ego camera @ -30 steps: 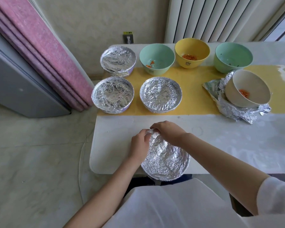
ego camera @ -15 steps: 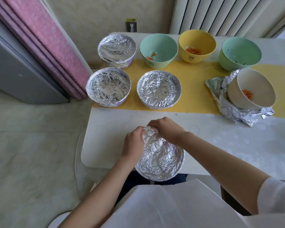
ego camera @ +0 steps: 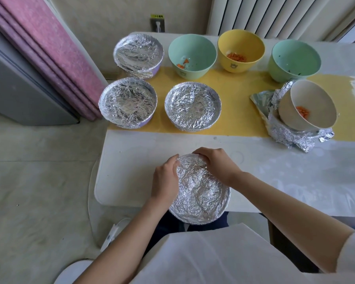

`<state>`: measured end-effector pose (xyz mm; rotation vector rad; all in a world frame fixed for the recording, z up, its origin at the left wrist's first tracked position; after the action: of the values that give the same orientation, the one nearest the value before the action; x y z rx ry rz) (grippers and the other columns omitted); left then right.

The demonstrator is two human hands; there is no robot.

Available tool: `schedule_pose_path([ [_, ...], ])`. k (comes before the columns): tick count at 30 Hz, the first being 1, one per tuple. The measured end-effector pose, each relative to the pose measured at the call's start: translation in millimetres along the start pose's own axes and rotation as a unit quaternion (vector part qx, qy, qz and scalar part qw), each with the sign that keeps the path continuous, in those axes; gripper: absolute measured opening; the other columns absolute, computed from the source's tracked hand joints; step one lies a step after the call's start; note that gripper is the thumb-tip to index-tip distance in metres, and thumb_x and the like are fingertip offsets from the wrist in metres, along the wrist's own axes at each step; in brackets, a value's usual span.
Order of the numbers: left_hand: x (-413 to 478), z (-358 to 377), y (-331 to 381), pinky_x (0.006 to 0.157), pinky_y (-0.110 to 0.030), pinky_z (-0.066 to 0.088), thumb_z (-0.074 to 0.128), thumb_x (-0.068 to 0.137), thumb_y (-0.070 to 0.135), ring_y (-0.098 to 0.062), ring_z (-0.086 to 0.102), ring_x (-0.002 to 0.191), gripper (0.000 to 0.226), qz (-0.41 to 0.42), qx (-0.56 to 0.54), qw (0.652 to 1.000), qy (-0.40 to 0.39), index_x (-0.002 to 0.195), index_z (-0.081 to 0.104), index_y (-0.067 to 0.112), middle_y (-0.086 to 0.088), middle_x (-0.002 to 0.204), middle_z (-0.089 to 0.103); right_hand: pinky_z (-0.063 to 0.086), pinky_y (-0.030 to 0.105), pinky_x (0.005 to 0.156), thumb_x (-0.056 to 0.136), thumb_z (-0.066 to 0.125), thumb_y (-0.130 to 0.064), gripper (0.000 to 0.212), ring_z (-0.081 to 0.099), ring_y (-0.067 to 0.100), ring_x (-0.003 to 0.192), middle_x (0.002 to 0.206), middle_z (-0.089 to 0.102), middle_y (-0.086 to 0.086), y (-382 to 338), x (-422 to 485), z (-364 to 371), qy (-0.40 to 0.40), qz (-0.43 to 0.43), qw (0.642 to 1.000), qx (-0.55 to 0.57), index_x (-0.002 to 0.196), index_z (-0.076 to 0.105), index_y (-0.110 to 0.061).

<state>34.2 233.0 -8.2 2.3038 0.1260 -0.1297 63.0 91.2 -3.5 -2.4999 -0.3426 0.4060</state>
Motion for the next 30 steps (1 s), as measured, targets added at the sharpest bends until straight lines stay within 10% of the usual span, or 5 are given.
schedule_pose_path([
  [13,3.5,3.3,-2.1,0.056,-0.034,0.033,0.041,0.099,0.013,-0.038,0.056,0.069,0.023,0.017,0.038,0.999,-0.019,0.097,0.061,0.003,-0.02,0.077,0.064,0.042,0.033,0.066,0.081,0.054,0.005,0.034,0.061,0.03,0.086,0.096,0.066,0.009,-19.7,14.8,10.9,-0.075,0.009,0.992,-0.106,0.111,0.059,-0.01],
  [23,5.0,4.1,5.9,0.071,-0.041,0.046,0.041,0.099,0.015,-0.04,0.061,0.087,0.03,0.062,0.036,0.997,-0.031,0.122,0.058,0.007,-0.022,0.097,0.068,0.048,0.039,0.081,0.087,0.043,0.002,0.043,0.06,0.032,0.1,0.113,0.064,0.011,-37.7,21.2,19.7,-0.089,-0.024,0.972,-0.215,0.126,0.051,-0.012],
  [30,-0.4,-2.9,-12.8,0.086,-0.041,0.043,0.036,0.1,0.016,-0.038,0.057,0.104,0.045,-0.01,0.032,0.999,-0.028,0.145,0.03,0.009,-0.023,0.115,0.062,0.047,0.041,0.085,0.099,0.039,-0.013,0.029,0.06,0.029,0.103,0.117,0.064,0.008,-22.5,15.9,13.0,-0.046,0.009,0.997,-0.067,0.124,0.054,-0.013],
])
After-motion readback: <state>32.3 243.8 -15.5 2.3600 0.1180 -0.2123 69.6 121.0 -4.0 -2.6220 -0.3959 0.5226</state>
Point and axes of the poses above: each hand's wrist, its own x-axis towards the middle knuckle, its own z-axis out of the palm, y = z × x, the point moved 9 cm from there along x, towards the middle knuckle
